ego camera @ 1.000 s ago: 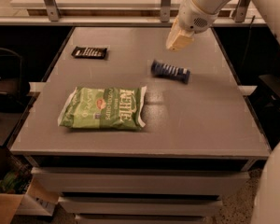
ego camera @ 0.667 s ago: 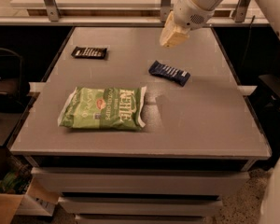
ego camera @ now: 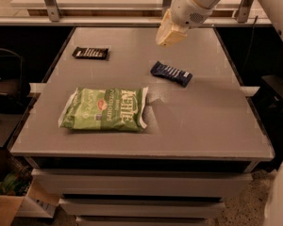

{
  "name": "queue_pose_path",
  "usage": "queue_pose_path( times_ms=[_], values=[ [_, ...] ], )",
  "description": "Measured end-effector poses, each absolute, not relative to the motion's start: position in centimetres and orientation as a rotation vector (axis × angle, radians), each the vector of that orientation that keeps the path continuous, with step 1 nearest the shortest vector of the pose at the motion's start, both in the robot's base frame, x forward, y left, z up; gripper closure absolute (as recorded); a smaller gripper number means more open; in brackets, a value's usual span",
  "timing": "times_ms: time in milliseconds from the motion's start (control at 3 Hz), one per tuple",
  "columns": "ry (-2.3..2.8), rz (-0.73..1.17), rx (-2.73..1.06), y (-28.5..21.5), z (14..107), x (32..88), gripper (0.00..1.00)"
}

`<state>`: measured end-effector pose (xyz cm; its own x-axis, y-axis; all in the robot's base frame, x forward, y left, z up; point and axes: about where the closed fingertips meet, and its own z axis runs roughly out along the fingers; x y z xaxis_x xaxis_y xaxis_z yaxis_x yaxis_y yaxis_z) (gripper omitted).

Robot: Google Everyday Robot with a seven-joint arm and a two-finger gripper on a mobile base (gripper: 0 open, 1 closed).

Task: Move rxbar blueberry near green jalapeno chip bag

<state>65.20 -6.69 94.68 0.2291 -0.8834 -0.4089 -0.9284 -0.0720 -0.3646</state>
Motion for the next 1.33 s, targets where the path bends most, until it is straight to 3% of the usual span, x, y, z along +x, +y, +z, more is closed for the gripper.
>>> queue_pose_path(
  times_ms=[333,1333],
  values=[
    [1.688,0.136,-1.954,-6.9,93.7,65.7,0.82],
    [1.837,0.21,-1.952,-7.5,88.9,66.7,0.13]
  ],
)
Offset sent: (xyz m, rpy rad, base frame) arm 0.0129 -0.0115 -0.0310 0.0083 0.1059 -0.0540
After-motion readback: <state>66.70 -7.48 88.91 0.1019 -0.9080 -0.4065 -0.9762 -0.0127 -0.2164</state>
